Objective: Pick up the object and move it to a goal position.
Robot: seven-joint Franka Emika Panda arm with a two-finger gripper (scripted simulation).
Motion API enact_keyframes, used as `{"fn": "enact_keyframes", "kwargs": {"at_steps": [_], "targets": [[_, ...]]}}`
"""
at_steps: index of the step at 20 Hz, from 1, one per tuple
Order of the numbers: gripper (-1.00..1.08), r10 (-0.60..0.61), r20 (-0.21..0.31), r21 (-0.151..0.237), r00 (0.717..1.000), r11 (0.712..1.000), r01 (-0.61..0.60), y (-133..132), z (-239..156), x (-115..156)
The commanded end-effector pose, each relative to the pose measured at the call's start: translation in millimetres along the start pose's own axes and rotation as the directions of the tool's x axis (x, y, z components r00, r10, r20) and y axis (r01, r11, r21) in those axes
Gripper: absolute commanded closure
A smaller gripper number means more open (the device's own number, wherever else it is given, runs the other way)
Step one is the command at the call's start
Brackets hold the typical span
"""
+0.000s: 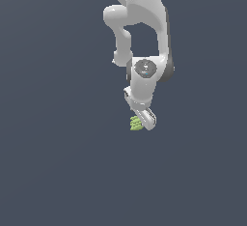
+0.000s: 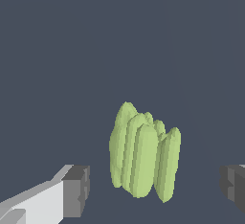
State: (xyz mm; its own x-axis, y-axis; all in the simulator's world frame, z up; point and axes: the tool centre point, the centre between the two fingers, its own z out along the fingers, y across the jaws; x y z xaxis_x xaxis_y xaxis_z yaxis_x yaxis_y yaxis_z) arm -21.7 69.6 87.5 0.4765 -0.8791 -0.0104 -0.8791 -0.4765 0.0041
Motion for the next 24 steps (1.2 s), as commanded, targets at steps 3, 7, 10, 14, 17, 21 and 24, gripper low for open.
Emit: {"fn": "enact_keyframes", "kwargs": {"at_steps": [3,7,10,14,17,21,24], "targets": [[-0.92,0.066,-0.006,0.003,0.998,0.998,-0.066,-0.7,2.8,-2.4],[-0.92,0.101,-0.009,0.004,0.995,0.995,-0.101,-1.0,4.3,-3.8],[-0.92,0.114,-0.01,0.005,0.993,0.994,-0.114,-1.2,4.9,-4.3],[-0.92,0.112,-0.009,0.005,0.994,0.994,-0.112,-1.2,5.3,-4.5],[-0.92,0.113,-0.01,0.005,0.994,0.994,-0.113,-1.0,10.2,-4.3],[-0.92,0.114,-0.01,0.005,0.993,0.993,-0.114,-0.5,26.0,-4.4],[-0.92,0.115,-0.01,0.005,0.993,0.993,-0.115,-0.2,41.4,-4.6]]}}
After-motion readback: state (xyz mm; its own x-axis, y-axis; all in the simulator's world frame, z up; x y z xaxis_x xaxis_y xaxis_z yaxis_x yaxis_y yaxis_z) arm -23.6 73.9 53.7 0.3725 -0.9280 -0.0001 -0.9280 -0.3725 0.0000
